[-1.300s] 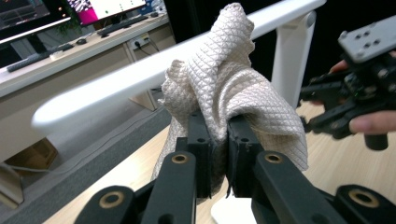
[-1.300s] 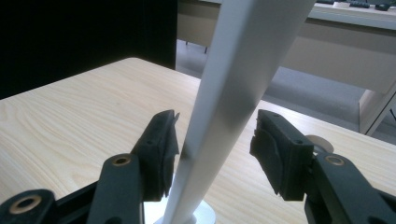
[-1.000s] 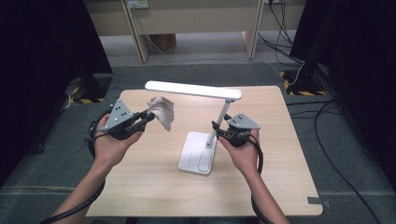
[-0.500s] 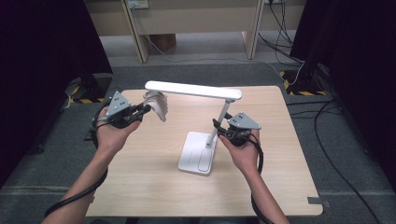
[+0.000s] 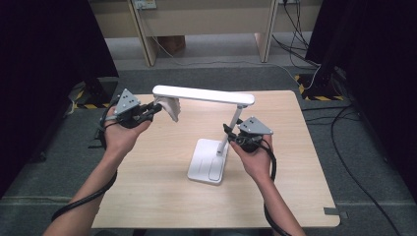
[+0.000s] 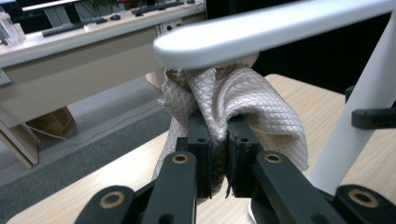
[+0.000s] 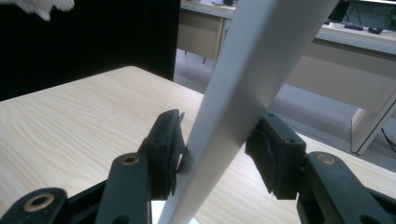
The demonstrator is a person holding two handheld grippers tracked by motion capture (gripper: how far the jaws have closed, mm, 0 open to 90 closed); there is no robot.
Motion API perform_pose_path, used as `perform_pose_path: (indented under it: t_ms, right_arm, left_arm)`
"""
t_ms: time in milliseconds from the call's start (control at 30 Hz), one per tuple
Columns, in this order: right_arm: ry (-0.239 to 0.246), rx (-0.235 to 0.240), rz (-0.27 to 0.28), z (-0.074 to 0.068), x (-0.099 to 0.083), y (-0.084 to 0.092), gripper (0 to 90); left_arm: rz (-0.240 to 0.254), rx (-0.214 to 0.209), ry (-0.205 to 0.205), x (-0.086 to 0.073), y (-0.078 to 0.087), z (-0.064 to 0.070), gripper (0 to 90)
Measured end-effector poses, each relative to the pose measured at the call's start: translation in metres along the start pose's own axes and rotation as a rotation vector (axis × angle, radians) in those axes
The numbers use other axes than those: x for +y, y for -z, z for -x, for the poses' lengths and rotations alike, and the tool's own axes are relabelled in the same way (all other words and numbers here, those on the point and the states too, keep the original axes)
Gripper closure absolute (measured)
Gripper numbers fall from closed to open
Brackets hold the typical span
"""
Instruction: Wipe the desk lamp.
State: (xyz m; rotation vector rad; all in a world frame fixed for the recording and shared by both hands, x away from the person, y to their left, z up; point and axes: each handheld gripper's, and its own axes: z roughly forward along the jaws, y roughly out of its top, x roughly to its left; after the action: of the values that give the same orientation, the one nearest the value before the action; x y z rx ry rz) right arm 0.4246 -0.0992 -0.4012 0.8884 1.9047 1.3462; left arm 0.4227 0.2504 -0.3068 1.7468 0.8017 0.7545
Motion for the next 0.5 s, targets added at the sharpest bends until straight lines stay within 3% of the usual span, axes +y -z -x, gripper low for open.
perform_pose_path:
  t_ms: [500]
  right_arm:
    - [0.015, -0.004, -0.003, 0.0000, -0.0013, -0.0033, 54.8]
  left_arm:
    - [0.003, -0.007, 0.010, 0.0074, 0.0054, 0.0004, 81.9]
